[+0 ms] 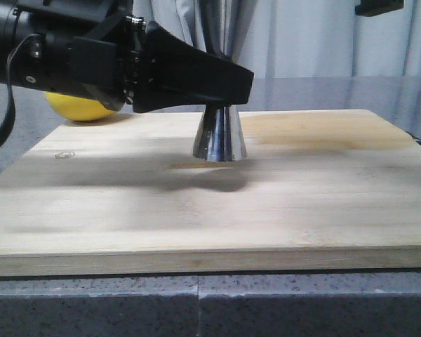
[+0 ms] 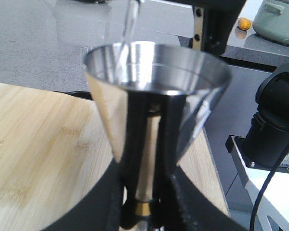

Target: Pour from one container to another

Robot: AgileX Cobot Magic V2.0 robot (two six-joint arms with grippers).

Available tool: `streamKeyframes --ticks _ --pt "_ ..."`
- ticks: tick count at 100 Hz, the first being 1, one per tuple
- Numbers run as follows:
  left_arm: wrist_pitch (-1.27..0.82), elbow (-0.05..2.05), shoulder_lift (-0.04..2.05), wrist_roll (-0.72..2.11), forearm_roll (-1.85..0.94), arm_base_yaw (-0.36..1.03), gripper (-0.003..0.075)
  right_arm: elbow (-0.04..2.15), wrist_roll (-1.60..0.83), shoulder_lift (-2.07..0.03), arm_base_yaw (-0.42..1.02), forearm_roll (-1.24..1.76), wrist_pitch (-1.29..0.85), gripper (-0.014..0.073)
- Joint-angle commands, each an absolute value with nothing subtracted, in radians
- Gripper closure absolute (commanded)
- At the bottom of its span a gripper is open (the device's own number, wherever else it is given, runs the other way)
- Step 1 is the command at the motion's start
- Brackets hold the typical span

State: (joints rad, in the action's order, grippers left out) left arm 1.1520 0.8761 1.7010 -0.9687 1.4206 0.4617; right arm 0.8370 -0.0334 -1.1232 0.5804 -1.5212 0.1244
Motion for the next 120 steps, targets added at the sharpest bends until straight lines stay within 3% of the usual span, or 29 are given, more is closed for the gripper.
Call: streamKeyframes --ticks 1,120 --pt "1.259 0.909 1.653 -0.98 1.384 0.461 0.0739 0.873 -0.037 -1.107 0.585 -1.534 0.13 0.0399" --pt "1.242 0.909 1.653 -0.981 1.384 0.461 0.0739 0.873 -0.037 -1.107 0.585 -1.642 0.13 0.0399"
